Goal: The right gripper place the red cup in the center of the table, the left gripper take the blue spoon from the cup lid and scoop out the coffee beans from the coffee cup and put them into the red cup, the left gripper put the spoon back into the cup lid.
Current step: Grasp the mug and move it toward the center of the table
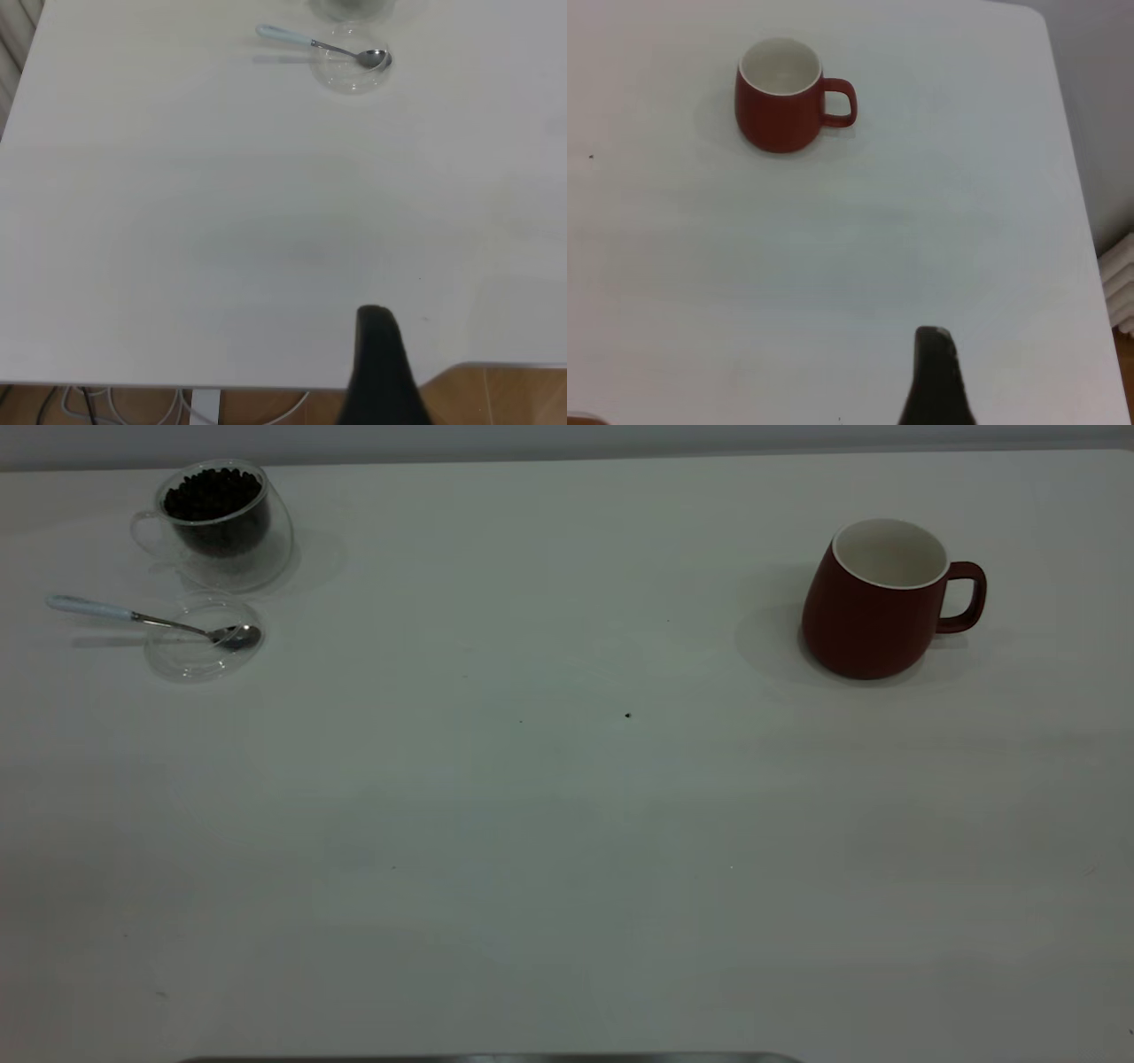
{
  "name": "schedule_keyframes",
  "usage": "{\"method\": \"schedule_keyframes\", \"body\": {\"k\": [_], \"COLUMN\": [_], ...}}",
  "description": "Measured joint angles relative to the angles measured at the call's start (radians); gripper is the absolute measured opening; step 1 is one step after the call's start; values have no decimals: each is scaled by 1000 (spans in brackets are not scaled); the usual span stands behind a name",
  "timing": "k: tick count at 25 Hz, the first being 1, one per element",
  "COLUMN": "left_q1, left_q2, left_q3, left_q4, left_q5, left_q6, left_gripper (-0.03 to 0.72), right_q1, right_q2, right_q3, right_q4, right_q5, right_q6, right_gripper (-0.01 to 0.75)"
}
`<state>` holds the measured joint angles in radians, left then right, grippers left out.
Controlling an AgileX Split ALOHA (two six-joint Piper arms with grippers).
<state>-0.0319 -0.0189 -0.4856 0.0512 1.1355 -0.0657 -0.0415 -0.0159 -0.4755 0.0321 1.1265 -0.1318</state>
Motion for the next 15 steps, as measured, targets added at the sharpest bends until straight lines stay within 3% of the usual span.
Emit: {"method": "schedule_keyframes", "body": {"k": [10, 15], "left_q1": [0, 0], "left_q2": [0, 0], "left_q3": [0, 0], "left_q4": [0, 0], "left_q5": [0, 0], "left_q6": [1, 1], "left_gripper": [585, 585], "right_q1": [0, 0], "right_q2": [9, 231], "right_q3": [-6, -79], "right_q4": [-21, -69], "right_q5": [0, -14], "right_q6": [-29, -92], "right_gripper": [588, 588]}}
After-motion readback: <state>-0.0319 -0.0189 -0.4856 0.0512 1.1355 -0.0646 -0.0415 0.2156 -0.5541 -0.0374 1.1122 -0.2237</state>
